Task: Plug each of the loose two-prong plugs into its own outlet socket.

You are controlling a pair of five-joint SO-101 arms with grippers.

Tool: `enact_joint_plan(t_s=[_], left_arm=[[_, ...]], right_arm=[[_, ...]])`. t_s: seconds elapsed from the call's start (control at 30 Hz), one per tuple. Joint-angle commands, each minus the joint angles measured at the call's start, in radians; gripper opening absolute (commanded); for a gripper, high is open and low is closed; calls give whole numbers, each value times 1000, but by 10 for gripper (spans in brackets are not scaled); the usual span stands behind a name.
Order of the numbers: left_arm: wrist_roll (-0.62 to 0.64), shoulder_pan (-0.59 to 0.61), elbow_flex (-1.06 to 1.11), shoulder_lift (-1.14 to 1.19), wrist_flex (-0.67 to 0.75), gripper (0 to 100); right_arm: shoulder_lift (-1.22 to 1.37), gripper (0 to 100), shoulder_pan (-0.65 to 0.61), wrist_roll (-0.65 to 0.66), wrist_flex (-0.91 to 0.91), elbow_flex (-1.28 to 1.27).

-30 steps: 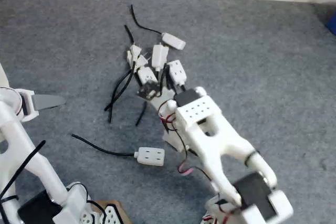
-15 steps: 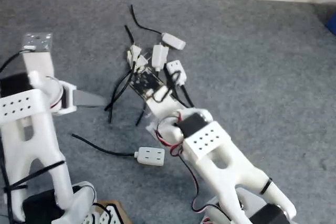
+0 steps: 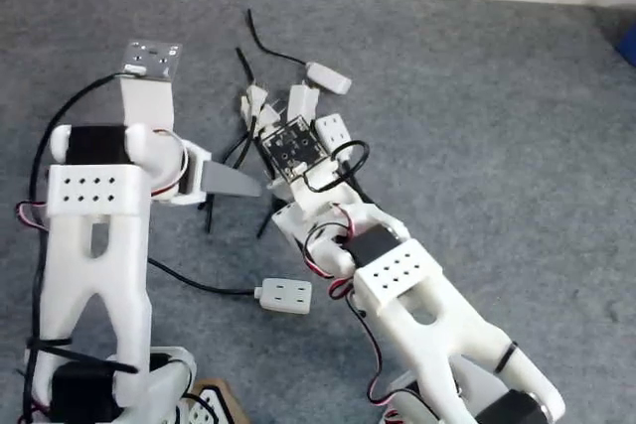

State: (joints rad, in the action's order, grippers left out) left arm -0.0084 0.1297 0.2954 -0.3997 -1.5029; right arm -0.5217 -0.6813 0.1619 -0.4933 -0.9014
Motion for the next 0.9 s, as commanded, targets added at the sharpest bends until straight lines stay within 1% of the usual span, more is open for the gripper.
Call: enact_joint_plan(t_s=[0.0,0.03,0.17,0.23,0.33,0.43,0.6,0.67,0.87], left_arm=[[9,-28,-30,-2,37,511],[9,-28,-27,-2,43,511],[9,-28,-22,5,71,511],[9,-28,-24,36,77,511],[9,-28,-45,105,77,511],[6,-21,-64,148,71,511],[5,-18,-59,145,69,511],[5,-10,-58,147,69,511],[3,-12,-18,147,77,511]], right_arm=[[-114,6,-28,-11,24,31],[-153,6,-39,-11,12,28],[-275,6,-111,-9,-134,33],[-305,6,-148,-9,-191,38],[-308,6,-179,-9,-222,38],[-308,6,-177,-9,-225,38],[-308,6,-173,-5,-226,41],[-308,6,-151,8,-236,48],[-306,6,-93,29,-346,197]])
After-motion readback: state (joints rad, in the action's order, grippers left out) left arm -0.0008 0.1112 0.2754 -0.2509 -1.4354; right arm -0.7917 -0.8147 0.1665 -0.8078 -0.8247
